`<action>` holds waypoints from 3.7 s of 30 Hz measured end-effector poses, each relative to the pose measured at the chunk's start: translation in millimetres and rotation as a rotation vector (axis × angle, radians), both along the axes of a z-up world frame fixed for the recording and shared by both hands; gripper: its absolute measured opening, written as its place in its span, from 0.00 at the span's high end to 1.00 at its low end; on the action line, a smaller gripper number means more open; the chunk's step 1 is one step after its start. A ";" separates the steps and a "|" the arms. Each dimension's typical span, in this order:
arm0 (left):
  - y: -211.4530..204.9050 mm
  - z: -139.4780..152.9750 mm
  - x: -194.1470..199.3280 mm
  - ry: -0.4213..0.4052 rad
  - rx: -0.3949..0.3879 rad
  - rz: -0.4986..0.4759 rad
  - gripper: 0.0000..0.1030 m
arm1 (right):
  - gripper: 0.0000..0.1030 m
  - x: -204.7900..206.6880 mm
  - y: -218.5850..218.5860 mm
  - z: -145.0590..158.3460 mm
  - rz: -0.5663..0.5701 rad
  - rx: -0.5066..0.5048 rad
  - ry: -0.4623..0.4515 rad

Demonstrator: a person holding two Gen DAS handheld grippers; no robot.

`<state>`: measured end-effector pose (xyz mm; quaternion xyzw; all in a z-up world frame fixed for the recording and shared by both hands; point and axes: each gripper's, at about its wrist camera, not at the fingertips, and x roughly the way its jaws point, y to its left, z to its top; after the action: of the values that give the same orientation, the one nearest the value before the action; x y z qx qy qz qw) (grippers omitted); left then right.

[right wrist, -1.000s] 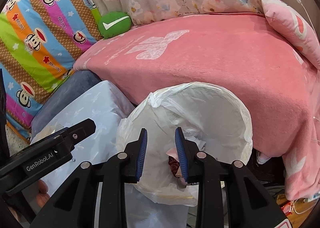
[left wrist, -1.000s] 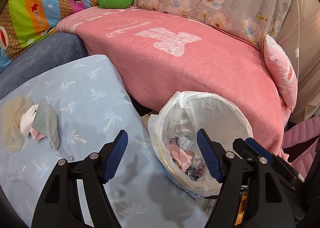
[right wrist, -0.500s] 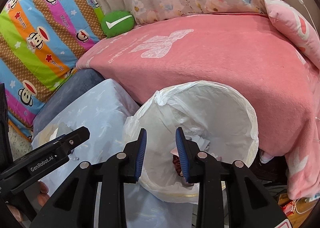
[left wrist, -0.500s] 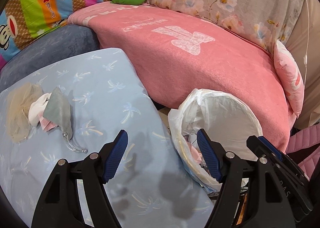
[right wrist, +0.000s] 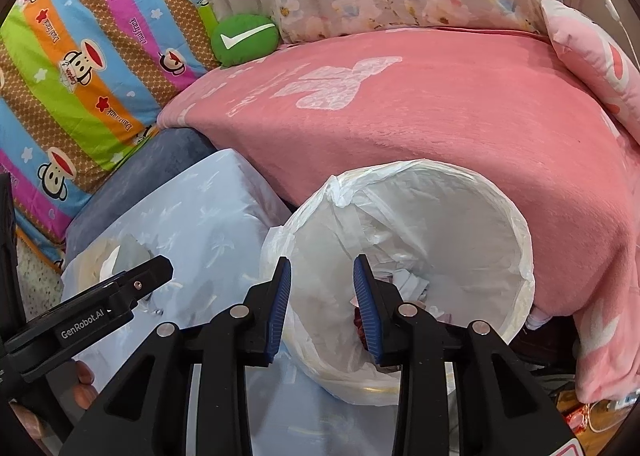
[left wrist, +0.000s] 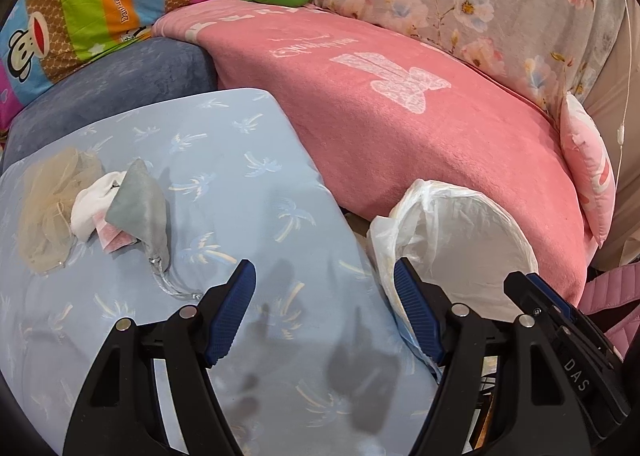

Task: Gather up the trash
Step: 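Move both tools back to the pile toward the beige tulle mesh, then grasp the beige tulle mesh with the left gripper while the right gripper grasps the grey pouch, then carry the tulle mesh and grey pouch over the bin and open both grippers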

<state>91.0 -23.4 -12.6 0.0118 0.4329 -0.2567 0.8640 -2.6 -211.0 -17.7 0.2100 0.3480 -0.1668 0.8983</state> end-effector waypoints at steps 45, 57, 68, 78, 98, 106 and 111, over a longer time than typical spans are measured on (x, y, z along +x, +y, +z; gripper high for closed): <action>104.3 -20.8 48.0 0.055 -0.009 0.221 0.28 | 0.68 64.2 75.9 -9.4 0.159 -0.042 0.061; 170.0 -29.8 72.6 0.050 0.022 0.379 0.17 | 0.57 112.3 124.3 -16.3 0.268 -0.037 0.074; 230.9 -41.3 111.5 0.075 0.033 0.515 0.15 | 0.51 163.9 179.9 -34.0 0.382 -0.006 0.112; 237.2 -51.9 143.6 0.129 -0.024 0.532 0.13 | 0.51 207.7 212.9 -53.2 0.427 0.006 0.149; 214.2 -45.6 131.6 0.113 -0.023 0.433 0.90 | 0.93 192.9 205.7 -67.2 0.395 0.084 0.164; 198.6 -7.0 109.9 0.037 -0.049 0.408 0.90 | 0.93 162.4 179.8 -35.9 0.355 0.081 0.091; 179.1 15.3 97.5 -0.004 -0.065 0.366 0.90 | 0.93 144.4 158.8 -19.1 0.325 0.086 0.051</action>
<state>188.6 155.6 2.7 -0.0948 0.4174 -0.1089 0.8972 141.8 -52.3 -36.8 0.1850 0.4070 -0.0098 0.8945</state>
